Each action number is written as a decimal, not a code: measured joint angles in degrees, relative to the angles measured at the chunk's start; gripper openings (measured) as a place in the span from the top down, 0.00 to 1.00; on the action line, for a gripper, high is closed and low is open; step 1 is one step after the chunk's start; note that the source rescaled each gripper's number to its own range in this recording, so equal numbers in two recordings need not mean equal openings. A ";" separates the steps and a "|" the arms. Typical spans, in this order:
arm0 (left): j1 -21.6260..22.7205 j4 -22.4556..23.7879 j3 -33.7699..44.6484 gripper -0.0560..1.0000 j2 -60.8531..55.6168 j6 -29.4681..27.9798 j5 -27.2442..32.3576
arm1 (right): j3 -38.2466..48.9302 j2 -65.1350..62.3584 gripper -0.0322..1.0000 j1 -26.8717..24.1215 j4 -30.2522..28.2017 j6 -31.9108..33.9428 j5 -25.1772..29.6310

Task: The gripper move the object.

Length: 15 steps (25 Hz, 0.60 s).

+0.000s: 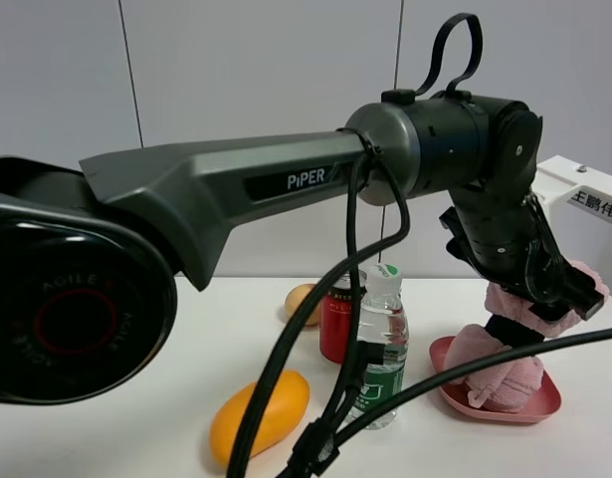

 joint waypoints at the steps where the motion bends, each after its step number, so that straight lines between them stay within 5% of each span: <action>1: 0.00 0.67 -0.06 0.18 -0.42 -0.05 0.34 | 0.00 0.00 0.00 0.00 0.00 0.00 0.00; 5: 0.00 2.53 -0.10 0.01 -2.06 -0.13 3.25 | 0.00 0.00 0.00 0.00 0.00 0.00 0.00; 15: 0.00 12.73 -0.10 0.00 -12.21 -0.13 17.96 | 0.00 0.00 0.00 0.00 0.00 0.00 0.00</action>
